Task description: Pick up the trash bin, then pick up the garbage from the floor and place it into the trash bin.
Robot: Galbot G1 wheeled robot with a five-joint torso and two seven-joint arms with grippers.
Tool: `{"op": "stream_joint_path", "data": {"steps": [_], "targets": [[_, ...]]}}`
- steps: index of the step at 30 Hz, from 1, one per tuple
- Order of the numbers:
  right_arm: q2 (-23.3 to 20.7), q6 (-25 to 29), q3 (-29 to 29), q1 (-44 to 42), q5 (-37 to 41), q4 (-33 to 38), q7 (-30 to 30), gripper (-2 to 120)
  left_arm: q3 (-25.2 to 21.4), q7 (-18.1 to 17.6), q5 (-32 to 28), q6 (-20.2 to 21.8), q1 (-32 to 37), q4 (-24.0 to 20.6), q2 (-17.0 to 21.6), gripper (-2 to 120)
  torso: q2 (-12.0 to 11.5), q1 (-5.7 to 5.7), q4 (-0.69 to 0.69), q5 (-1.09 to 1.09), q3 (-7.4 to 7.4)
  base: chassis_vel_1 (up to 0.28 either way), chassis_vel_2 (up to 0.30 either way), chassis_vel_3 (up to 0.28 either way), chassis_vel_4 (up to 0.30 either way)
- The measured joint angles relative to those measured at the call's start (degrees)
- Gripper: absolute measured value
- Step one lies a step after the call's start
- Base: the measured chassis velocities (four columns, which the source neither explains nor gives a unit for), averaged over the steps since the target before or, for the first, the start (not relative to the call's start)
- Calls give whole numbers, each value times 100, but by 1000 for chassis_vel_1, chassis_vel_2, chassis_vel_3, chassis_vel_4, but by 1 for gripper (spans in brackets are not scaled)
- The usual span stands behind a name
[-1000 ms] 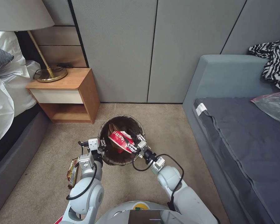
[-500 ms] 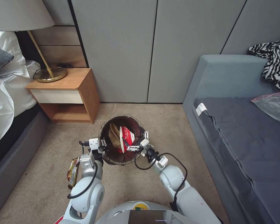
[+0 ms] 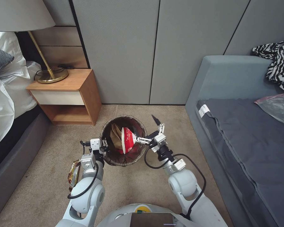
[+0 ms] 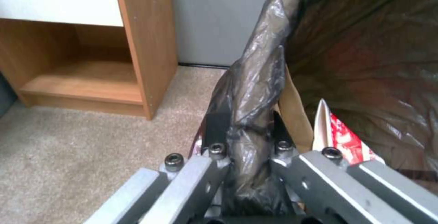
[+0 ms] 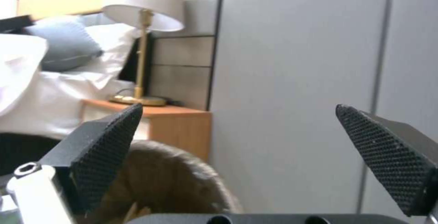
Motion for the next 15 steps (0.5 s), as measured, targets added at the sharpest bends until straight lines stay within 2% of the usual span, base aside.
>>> {"op": "stream_joint_path", "data": {"steps": [3,15], "targets": [[256,-2,192,-91,-39,108,-1,100,43,-4,13,4,18,-2,11,2,0,0,1,0,0,0,0,0,0],[374,123,399,-539,-68,234,1,100,29,24,47,-172,173,-1,152,2,0,0,1,0,0,0,0,0,0]]}}
